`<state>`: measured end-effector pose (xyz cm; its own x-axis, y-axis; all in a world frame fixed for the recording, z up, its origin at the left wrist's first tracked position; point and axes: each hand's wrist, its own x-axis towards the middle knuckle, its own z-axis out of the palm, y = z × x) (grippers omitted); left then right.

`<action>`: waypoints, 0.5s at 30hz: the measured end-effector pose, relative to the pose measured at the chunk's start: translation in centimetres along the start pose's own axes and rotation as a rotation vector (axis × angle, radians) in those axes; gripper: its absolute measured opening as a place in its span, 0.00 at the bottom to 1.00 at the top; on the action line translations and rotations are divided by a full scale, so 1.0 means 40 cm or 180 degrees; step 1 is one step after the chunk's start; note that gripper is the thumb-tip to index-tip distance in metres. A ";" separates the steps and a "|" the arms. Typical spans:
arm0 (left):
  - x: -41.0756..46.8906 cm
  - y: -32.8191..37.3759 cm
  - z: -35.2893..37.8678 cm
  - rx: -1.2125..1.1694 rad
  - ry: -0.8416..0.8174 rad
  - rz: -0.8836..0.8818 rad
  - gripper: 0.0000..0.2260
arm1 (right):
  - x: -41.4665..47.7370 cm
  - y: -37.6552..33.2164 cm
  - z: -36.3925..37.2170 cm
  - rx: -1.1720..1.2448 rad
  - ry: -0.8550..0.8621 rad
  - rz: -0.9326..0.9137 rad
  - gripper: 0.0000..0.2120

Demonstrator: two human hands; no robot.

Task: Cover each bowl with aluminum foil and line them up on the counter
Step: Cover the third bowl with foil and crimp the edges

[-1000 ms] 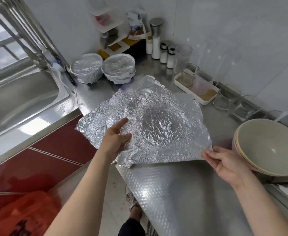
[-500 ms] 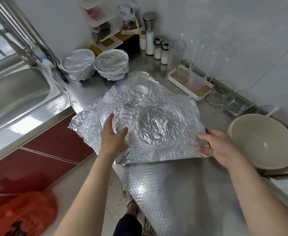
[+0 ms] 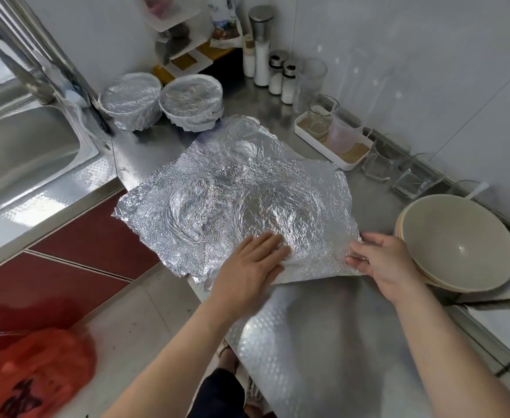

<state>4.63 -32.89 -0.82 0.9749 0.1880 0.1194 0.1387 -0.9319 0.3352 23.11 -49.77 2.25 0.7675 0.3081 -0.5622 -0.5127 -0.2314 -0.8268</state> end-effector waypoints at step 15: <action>-0.004 -0.020 -0.015 -0.0108 0.0767 0.0209 0.13 | 0.021 0.030 -0.004 -0.0154 0.0250 -0.0190 0.12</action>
<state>4.26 -32.00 -0.57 0.9114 0.1997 0.3599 0.0665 -0.9343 0.3501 23.18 -49.93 0.79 0.8250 0.2498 -0.5070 -0.4473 -0.2597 -0.8558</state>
